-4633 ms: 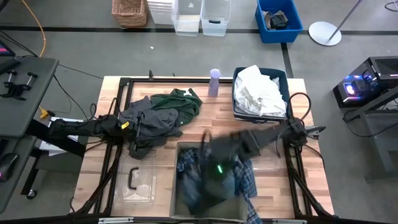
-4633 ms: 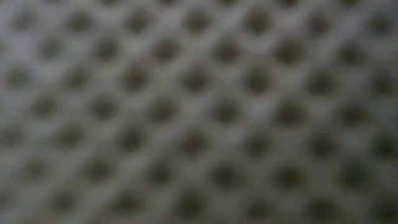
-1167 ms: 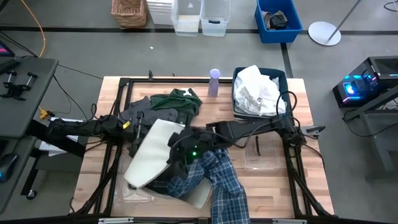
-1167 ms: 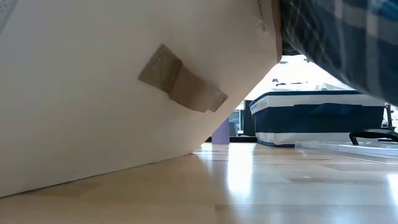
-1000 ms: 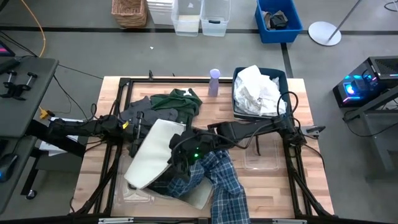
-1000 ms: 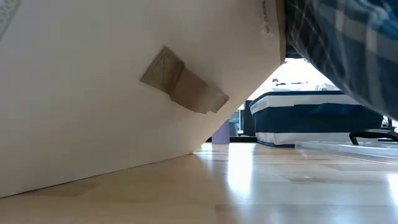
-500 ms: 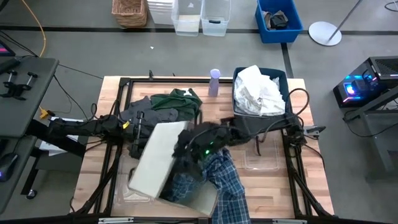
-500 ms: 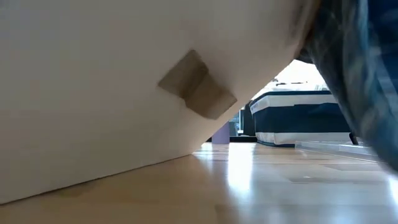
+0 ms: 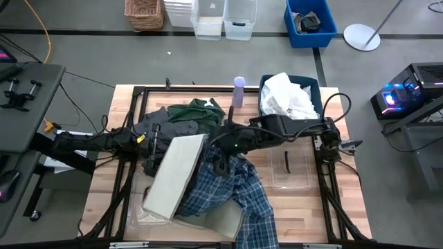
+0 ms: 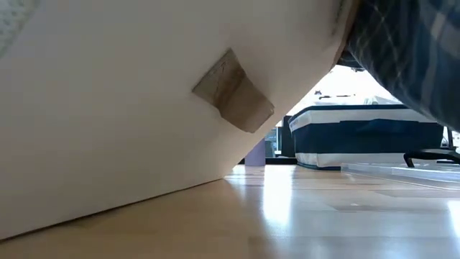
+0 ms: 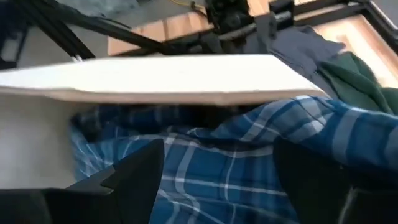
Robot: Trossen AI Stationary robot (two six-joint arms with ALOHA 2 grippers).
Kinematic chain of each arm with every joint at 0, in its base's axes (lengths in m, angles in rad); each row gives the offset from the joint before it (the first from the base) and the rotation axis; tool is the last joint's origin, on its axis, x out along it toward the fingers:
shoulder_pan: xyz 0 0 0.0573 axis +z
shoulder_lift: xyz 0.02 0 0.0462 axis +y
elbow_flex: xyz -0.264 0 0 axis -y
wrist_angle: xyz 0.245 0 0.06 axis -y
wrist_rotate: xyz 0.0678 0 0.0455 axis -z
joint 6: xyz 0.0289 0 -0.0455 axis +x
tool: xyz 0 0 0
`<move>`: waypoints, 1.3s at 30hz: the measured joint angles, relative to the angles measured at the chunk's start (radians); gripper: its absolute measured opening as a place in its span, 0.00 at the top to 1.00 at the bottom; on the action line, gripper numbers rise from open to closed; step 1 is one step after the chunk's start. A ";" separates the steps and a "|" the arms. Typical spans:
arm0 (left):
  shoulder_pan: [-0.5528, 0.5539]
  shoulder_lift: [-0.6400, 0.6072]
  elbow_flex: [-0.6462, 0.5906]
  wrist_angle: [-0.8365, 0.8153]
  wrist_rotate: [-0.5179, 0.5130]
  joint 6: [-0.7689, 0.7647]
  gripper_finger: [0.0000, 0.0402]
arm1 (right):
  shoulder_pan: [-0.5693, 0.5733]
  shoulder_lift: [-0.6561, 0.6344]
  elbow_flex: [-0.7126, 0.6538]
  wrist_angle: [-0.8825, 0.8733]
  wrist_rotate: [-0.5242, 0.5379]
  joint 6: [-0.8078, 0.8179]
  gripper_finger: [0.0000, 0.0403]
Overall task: Sort clothes
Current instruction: Put the navy blue striped cloth into the laundry organizer
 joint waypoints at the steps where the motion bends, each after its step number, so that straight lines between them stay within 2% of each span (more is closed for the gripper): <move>1: 0.000 0.000 0.000 0.000 0.000 0.000 0.42 | 0.000 0.000 0.000 -0.016 0.011 -0.010 0.26; 6: 0.000 0.000 0.000 0.000 0.000 0.000 0.42 | 0.003 0.000 0.000 -0.178 0.170 -0.024 0.26; 10: 0.000 0.000 0.000 0.000 0.000 0.000 0.42 | -0.003 0.000 -0.006 -0.196 0.319 -0.025 0.26; 14: 0.000 0.000 0.000 0.000 0.000 0.000 0.42 | -0.022 0.007 -0.006 -0.164 0.355 -0.085 0.26; 20: 0.000 0.000 0.000 0.000 0.000 0.000 0.42 | -0.049 0.023 -0.008 -0.153 0.476 -0.148 0.26; 22: 0.000 0.000 0.000 0.000 0.000 0.000 0.42 | -0.060 0.017 -0.001 -0.141 0.435 -0.148 0.26; 26: 0.000 0.000 0.000 0.000 0.002 0.001 0.42 | -0.065 0.013 -0.006 -0.142 0.176 -0.106 0.26; 28: 0.000 0.000 0.000 0.000 0.003 0.000 0.42 | -0.051 0.013 -0.033 -0.133 0.088 -0.064 0.26; 34: 0.000 0.000 0.000 0.000 0.003 0.001 0.42 | 0.031 0.013 -0.143 -0.042 0.008 0.033 0.26; 39: 0.000 0.000 0.000 0.000 0.003 0.000 0.42 | 0.132 0.013 -0.305 0.082 -0.080 0.148 0.26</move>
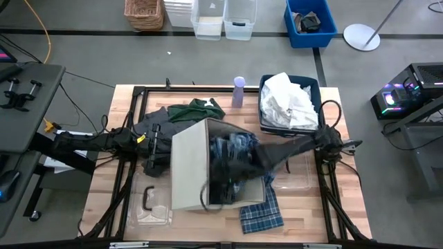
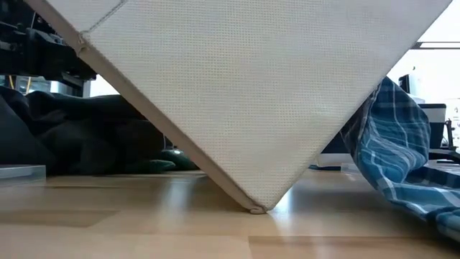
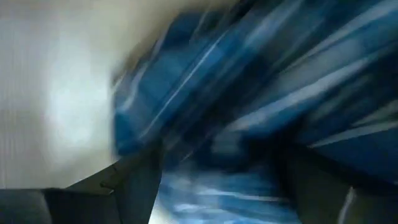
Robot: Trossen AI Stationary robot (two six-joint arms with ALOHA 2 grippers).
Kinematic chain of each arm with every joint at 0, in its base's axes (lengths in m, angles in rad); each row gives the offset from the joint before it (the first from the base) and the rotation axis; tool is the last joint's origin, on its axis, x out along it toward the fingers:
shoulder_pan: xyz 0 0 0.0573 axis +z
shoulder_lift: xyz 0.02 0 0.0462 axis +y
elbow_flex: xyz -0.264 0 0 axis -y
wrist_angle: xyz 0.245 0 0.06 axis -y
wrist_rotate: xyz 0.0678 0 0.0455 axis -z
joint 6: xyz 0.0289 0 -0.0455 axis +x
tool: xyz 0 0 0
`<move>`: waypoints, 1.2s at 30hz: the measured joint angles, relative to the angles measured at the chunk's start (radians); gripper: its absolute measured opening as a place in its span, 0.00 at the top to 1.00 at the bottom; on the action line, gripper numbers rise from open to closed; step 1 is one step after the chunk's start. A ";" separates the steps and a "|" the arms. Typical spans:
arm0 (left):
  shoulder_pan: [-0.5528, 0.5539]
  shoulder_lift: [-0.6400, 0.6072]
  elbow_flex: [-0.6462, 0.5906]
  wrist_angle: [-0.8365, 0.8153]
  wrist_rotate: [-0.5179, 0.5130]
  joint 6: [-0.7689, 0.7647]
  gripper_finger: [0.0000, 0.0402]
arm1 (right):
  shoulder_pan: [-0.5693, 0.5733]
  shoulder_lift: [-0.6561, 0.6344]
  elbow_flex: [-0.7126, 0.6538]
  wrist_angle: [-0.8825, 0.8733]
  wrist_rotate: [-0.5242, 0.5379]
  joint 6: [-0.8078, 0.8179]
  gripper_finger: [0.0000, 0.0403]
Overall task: Sort clothes
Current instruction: Put the navy blue striped cloth into the laundry organizer
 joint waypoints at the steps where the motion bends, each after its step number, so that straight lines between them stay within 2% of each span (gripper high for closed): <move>1: 0.000 0.000 0.000 0.000 0.000 0.000 0.42 | 0.021 0.000 -0.038 0.027 -0.022 0.032 0.26; 4: 0.000 0.000 0.000 0.000 -0.002 0.000 0.42 | 0.078 0.000 -0.162 0.122 -0.109 0.146 0.26; 7: 0.000 0.000 0.000 0.000 -0.002 0.000 0.42 | 0.131 0.000 -0.271 0.140 -0.194 0.276 0.26; 12: 0.000 0.000 0.000 0.000 -0.002 0.000 0.42 | 0.222 -0.001 -0.371 0.038 -0.412 0.438 0.26; 15: 0.000 0.000 0.000 0.000 -0.002 0.000 0.42 | 0.278 -0.001 -0.377 -0.080 -0.451 0.468 0.26; 19: 0.000 0.000 0.000 0.000 -0.002 0.000 0.42 | 0.301 0.002 -0.338 -0.100 -0.404 0.499 0.26; 24: 0.000 0.000 0.000 0.000 -0.002 0.000 0.42 | 0.229 0.002 -0.231 -0.097 -0.278 0.494 0.26; 30: 0.000 0.000 0.000 0.000 -0.002 0.000 0.42 | 0.146 0.002 0.014 -0.219 -0.058 0.311 0.26; 36: 0.000 0.000 0.000 0.000 -0.002 0.000 0.42 | 0.091 0.002 0.275 -0.251 0.013 0.198 0.26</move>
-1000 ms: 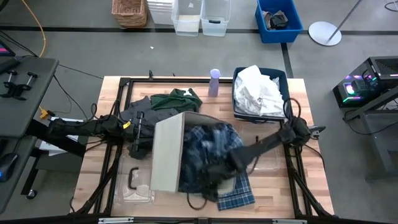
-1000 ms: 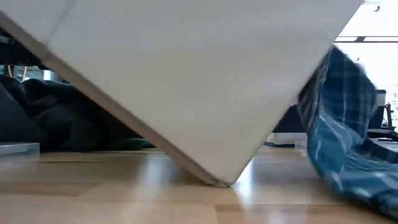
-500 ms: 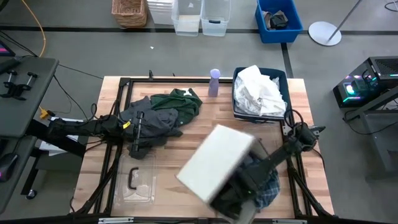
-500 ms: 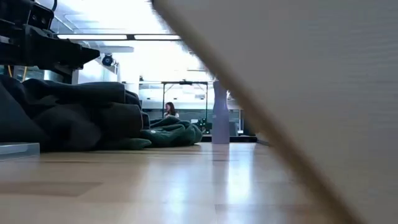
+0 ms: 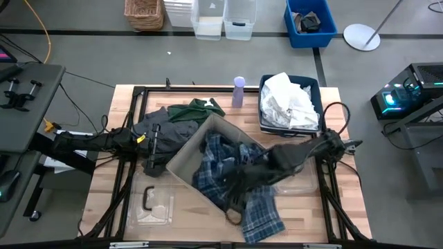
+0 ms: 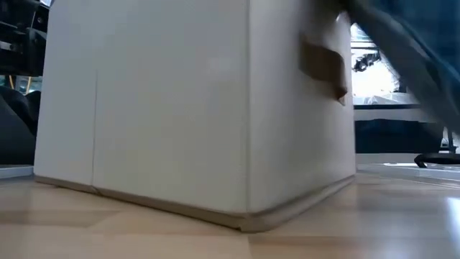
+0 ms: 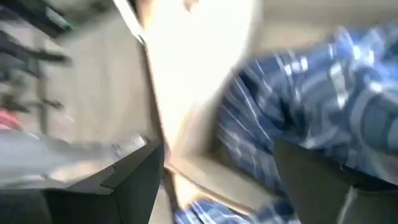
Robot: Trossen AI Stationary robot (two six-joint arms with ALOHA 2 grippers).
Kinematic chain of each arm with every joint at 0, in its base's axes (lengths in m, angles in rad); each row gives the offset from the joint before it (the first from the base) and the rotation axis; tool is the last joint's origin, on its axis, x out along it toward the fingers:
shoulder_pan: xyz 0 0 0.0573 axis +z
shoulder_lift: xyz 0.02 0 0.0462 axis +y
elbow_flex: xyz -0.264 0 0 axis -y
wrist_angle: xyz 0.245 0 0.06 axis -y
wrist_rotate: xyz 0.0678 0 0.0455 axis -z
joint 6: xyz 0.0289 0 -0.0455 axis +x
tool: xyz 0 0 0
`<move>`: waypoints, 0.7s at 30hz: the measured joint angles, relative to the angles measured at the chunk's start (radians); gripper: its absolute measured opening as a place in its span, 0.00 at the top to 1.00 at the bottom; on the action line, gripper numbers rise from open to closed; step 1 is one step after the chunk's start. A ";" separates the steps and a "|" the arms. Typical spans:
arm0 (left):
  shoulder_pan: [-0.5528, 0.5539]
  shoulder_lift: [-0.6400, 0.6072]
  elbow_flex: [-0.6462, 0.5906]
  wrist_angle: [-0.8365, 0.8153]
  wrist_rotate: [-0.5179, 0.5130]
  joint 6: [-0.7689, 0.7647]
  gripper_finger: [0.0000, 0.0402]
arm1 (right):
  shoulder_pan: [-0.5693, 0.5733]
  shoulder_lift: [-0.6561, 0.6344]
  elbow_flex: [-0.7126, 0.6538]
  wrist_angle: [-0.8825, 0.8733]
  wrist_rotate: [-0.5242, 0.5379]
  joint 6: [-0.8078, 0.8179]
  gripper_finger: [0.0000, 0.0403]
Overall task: Sort clothes
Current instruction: Put the navy blue striped cloth into the laundry organizer
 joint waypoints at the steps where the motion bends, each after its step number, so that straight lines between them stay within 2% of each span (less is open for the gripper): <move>1: 0.000 0.000 0.000 0.001 0.000 0.000 0.42 | -0.002 -0.003 0.035 0.013 0.007 -0.009 0.26; 5: 0.000 0.000 0.000 0.001 0.000 0.000 0.42 | -0.002 -0.133 -0.076 0.354 -0.070 -0.016 0.26; 9: 0.000 0.000 0.000 0.000 0.000 0.000 0.42 | -0.011 -0.192 -0.111 0.571 -0.361 0.072 0.26; 11: 0.000 0.000 0.000 0.000 0.000 0.000 0.42 | 0.000 -0.195 -0.107 0.619 -0.449 0.098 0.26; 16: 0.000 0.000 0.000 0.000 0.000 0.000 0.42 | 0.011 -0.196 -0.106 0.722 -0.482 0.096 0.26; 19: 0.000 0.000 0.000 0.000 0.000 0.000 0.42 | 0.010 -0.192 -0.109 0.764 -0.414 0.038 0.26; 21: 0.000 0.000 0.000 0.000 0.000 0.000 0.42 | -0.005 -0.188 -0.114 0.771 -0.406 0.028 0.26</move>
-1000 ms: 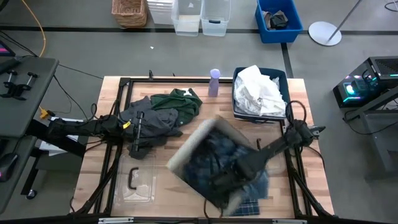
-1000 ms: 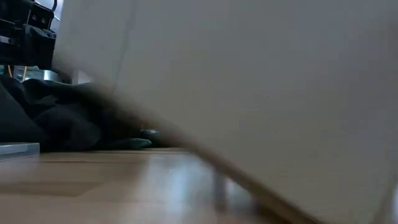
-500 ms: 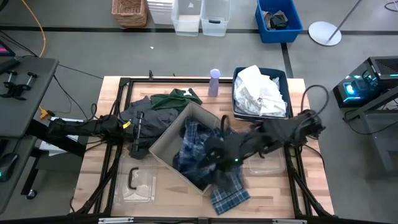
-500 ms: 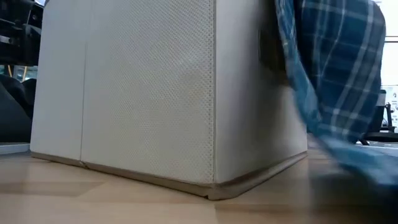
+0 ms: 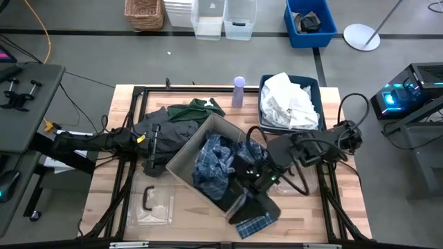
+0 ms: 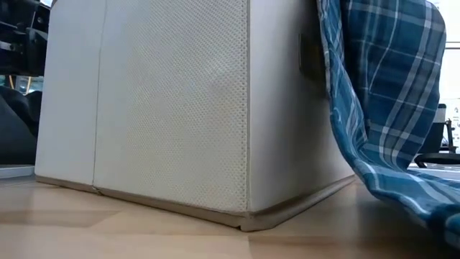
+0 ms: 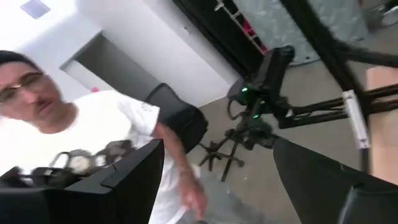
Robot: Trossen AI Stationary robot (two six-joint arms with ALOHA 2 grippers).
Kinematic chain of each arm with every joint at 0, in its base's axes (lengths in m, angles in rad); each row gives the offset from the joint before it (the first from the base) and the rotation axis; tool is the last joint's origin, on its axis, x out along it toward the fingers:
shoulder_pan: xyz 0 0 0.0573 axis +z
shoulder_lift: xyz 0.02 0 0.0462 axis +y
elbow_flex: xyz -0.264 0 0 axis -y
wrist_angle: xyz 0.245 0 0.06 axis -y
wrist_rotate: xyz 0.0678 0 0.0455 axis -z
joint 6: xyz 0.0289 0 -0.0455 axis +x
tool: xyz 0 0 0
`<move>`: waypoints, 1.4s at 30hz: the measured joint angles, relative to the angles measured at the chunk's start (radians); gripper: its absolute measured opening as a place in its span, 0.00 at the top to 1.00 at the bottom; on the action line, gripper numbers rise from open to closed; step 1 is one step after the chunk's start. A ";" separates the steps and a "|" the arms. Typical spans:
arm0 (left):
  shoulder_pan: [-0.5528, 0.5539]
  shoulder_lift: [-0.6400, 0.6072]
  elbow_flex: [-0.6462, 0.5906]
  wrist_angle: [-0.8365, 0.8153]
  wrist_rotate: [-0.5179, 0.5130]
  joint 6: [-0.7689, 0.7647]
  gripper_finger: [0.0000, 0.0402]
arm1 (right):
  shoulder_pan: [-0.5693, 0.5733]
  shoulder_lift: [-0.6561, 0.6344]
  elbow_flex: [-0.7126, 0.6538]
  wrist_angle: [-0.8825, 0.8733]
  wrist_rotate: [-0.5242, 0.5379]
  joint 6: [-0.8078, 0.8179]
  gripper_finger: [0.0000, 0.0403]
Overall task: Sort clothes
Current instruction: Put the navy blue striped cloth into the laundry organizer
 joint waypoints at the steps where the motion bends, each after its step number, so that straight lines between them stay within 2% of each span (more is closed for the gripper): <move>1: 0.000 0.000 0.000 0.000 0.000 0.000 0.42 | -0.011 0.001 -0.001 -0.002 0.020 -0.026 0.26; 5: 0.000 0.000 0.000 0.001 0.000 0.000 0.42 | -0.053 0.001 -0.001 0.104 0.255 -0.226 0.26; 6: 0.000 0.000 0.000 0.001 0.000 0.000 0.42 | -0.066 0.003 -0.001 0.137 0.265 -0.256 0.26; 9: 0.000 0.000 0.000 0.000 0.000 0.000 0.42 | -0.102 0.009 0.001 0.179 0.124 -0.258 0.26; 11: 0.000 0.000 0.000 0.000 0.000 0.000 0.42 | -0.106 0.012 0.000 0.166 0.077 -0.252 0.26; 18: 0.000 0.000 0.000 0.000 0.000 0.000 0.42 | -0.108 0.012 0.000 0.162 0.086 -0.239 0.26; 22: 0.000 0.000 0.000 0.002 0.000 0.008 0.42 | -0.108 0.012 0.000 0.162 0.175 -0.233 0.26; 23: 0.000 0.000 0.000 0.013 -0.003 0.050 0.42 | -0.108 0.012 0.000 0.162 0.204 -0.232 0.26; 25: 0.001 0.001 0.000 0.084 0.012 0.050 0.42 | -0.107 0.012 0.000 0.161 0.270 -0.230 0.26; 28: 0.000 0.010 0.000 0.387 0.071 -0.242 0.42 | -0.107 0.012 0.000 0.154 0.364 -0.200 0.26; 30: 0.000 0.026 0.001 0.652 0.027 -0.470 0.42 | -0.108 0.011 0.000 0.138 0.413 -0.188 0.26; 32: 0.003 0.052 0.025 0.814 -0.041 -0.508 0.42 | -0.112 0.011 0.000 0.123 0.458 -0.187 0.26; 34: 0.007 0.091 0.105 0.787 -0.057 -0.503 0.42 | -0.115 0.011 0.000 0.121 0.482 -0.187 0.26; 36: 0.010 0.158 0.226 0.632 -0.036 -0.497 0.42 | -0.124 0.011 0.000 0.122 0.485 -0.187 0.26; 39: 0.010 0.340 0.434 0.372 0.023 -0.488 0.42 | -0.139 0.011 0.000 0.122 0.486 -0.181 0.26; 42: 0.010 0.527 0.620 0.246 0.135 -0.444 0.42 | -0.151 0.011 0.000 0.121 0.486 -0.181 0.26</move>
